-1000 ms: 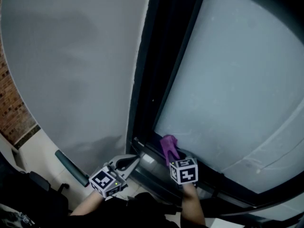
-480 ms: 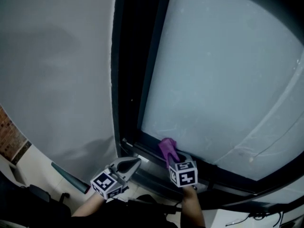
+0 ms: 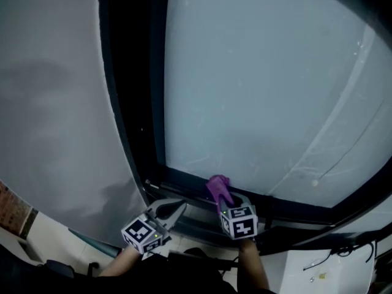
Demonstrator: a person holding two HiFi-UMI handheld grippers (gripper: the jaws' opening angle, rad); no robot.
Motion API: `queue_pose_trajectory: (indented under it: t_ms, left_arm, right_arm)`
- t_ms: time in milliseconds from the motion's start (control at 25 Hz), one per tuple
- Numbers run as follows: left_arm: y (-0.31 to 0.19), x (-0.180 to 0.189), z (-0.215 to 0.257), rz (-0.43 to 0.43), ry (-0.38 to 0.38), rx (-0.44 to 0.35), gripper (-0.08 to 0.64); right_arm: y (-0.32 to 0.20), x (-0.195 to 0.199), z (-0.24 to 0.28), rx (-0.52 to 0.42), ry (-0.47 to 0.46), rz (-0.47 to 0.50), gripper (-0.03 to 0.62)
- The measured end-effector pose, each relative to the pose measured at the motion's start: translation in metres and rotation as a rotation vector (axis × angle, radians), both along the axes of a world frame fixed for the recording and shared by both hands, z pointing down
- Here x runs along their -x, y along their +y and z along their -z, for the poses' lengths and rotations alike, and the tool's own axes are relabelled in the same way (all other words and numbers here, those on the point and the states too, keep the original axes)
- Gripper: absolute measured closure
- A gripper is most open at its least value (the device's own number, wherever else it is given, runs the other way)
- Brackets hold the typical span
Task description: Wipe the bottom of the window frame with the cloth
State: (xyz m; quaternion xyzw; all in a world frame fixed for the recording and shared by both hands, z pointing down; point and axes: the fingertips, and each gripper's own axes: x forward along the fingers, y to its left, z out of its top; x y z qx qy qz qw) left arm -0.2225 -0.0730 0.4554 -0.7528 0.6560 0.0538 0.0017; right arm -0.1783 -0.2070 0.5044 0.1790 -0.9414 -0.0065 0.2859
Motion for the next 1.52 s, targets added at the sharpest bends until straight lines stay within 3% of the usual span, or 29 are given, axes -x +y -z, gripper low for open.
queue_pose_trajectory:
  t_ms: [240, 960, 1200, 1400, 1520]
  left_arm:
    - [-0.013, -0.016, -0.002, -0.077, 0.010, 0.037, 0.557]
    - [-0.030, -0.030, -0.016, -0.235, 0.018, 0.022, 0.557]
    - [-0.026, -0.031, -0.019, -0.243, 0.040, 0.010, 0.557]
    - [-0.027, -0.034, -0.024, -0.228, 0.011, 0.030, 0.557]
    - [-0.034, -0.039, -0.022, -0.199, 0.043, 0.010, 0.557]
  right_arm:
    - [-0.009, -0.023, 0.001, 0.003, -0.014, -0.086, 0.513]
    - [-0.035, -0.081, 0.001, -0.040, -0.120, -0.424, 0.512]
    - [-0.035, -0.089, 0.001, -0.050, -0.149, -0.477, 0.513]
    - [-0.036, -0.092, 0.000, -0.090, -0.192, -0.497, 0.512]
    - [-0.035, -0.095, 0.000, -0.075, -0.236, -0.506, 0.514]
